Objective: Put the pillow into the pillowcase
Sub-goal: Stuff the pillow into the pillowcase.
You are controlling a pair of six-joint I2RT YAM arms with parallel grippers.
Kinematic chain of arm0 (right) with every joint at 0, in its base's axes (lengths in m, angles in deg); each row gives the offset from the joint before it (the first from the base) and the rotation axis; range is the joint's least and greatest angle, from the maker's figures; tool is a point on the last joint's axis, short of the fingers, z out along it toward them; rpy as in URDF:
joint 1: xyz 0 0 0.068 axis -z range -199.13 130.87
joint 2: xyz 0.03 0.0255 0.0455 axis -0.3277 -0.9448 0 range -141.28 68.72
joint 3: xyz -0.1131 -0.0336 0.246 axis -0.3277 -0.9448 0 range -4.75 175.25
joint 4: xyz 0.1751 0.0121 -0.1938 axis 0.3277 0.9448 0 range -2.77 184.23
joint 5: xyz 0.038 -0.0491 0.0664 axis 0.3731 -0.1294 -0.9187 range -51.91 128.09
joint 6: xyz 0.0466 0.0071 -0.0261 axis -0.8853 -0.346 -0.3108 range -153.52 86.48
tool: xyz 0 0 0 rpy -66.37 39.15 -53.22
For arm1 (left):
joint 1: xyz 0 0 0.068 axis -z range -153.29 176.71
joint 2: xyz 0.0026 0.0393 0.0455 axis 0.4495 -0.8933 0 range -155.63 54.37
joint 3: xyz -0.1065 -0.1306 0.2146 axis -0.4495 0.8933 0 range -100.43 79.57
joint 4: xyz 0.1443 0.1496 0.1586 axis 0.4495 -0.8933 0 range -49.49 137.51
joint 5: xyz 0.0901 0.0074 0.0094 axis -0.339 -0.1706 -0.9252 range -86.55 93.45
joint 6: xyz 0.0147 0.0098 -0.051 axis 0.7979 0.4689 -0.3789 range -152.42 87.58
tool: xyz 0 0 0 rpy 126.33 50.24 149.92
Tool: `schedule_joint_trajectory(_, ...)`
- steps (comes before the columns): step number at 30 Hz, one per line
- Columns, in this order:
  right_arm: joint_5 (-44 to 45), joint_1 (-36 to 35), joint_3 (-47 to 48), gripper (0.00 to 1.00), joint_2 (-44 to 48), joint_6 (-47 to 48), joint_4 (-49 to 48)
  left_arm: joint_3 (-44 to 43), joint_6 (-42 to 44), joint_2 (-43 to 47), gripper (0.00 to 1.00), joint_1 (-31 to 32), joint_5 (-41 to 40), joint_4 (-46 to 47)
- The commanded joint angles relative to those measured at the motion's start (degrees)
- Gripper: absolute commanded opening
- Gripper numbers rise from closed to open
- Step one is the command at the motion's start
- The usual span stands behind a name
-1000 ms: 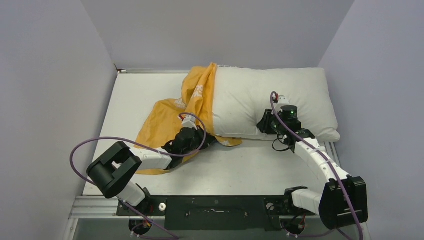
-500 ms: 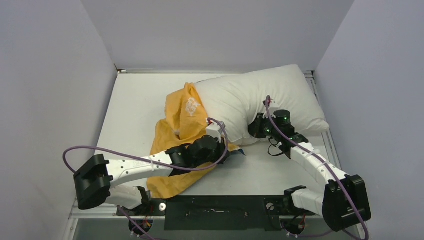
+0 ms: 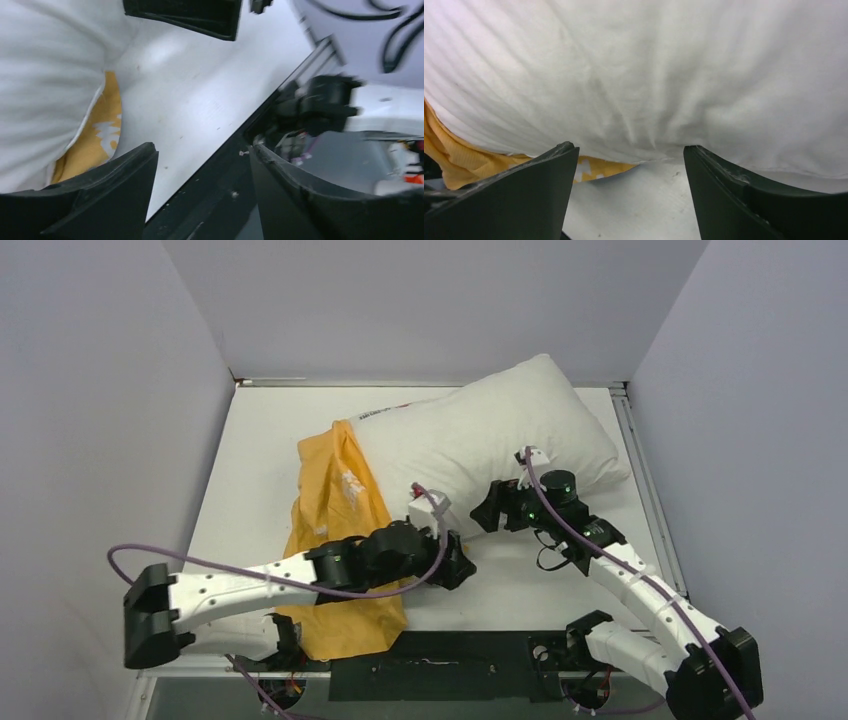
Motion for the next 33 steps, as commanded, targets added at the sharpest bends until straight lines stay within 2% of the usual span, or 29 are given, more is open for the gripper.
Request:
schedule_joint_trajectory(1,9.8,0.6,9.5,0.87,2.3,5.7,5.8,3.9,-3.5,14.7,0.71,-0.1,-5.9,2.0)
schedule_joint_trajectory(3,13.8,1.1,12.9,0.96,0.6,7.8,6.7,4.5,-4.6,20.1,0.73,-0.1,-10.4,-2.6)
schedule_joint_trajectory(5,16.9,1.7,15.1,0.99,-1.9,9.0,6.9,3.8,-5.5,24.0,0.75,-0.2,-15.0,-8.5)
schedule_joint_trajectory(6,18.4,2.1,15.8,1.0,-3.4,9.7,6.5,3.3,-5.7,25.4,0.75,-0.3,-17.5,-11.7)
schedule_joint_trajectory(9,21.0,4.8,17.0,0.9,-8.1,10.9,5.0,0.2,-8.9,27.2,0.76,-0.6,-27.5,-23.9)
schedule_joint_trajectory(11,19.7,8.0,17.1,0.9,-11.4,11.2,4.1,-1.7,-12.7,27.2,0.84,-1.5,-33.8,-33.2)
schedule_joint_trajectory(13,16.4,10.4,16.7,0.94,-14.6,11.1,3.0,-1.3,-13.1,27.7,0.91,-3.9,-36.4,-34.8)
schedule_joint_trajectory(14,13.9,11.3,16.4,1.0,-15.8,11.0,2.5,-0.1,-11.2,28.1,0.91,-6.2,-34.8,-32.8)
schedule_joint_trajectory(15,11.5,11.8,16.2,0.91,-16.9,10.8,2.2,1.1,-8.8,28.5,0.92,-9.1,-31.5,-29.9)
schedule_joint_trajectory(17,7.7,12.1,15.9,0.68,-18.3,10.5,2.1,4.4,-3.4,29.0,0.92,-17.7,-20.4,-20.5)
schedule_joint_trajectory(19,4.6,12.2,15.1,0.39,-18.5,10.0,1.9,8.1,-0.6,28.4,0.9,-24.4,-8.5,-10.3)
schedule_joint_trajectory(21,2.2,12.3,14.0,0.17,-17.7,9.5,2.2,9.6,0.2,25.1,0.86,-29.2,-0.4,-4.1)
schedule_joint_trajectory(22,1.3,12.3,13.5,0.1,-16.8,9.3,2.6,9.5,0.8,22.9,0.84,-30.6,2.3,-2.4)
schedule_joint_trajectory(23,0.3,12.3,13.0,0.06,-15.9,9.1,3.2,8.9,1.6,20.3,0.82,-31.6,4.2,-0.5)
schedule_joint_trajectory(26,-2.5,12.3,10.7,0.05,-11.1,7.9,5.0,5.8,5.3,12.6,0.72,-33.1,8.0,3.4)
schedule_joint_trajectory(33,-8.8,12.3,4.5,0.05,4.0,4.5,11.7,-4.9,12.8,-3.0,0.72,-36.0,15.1,11.3)
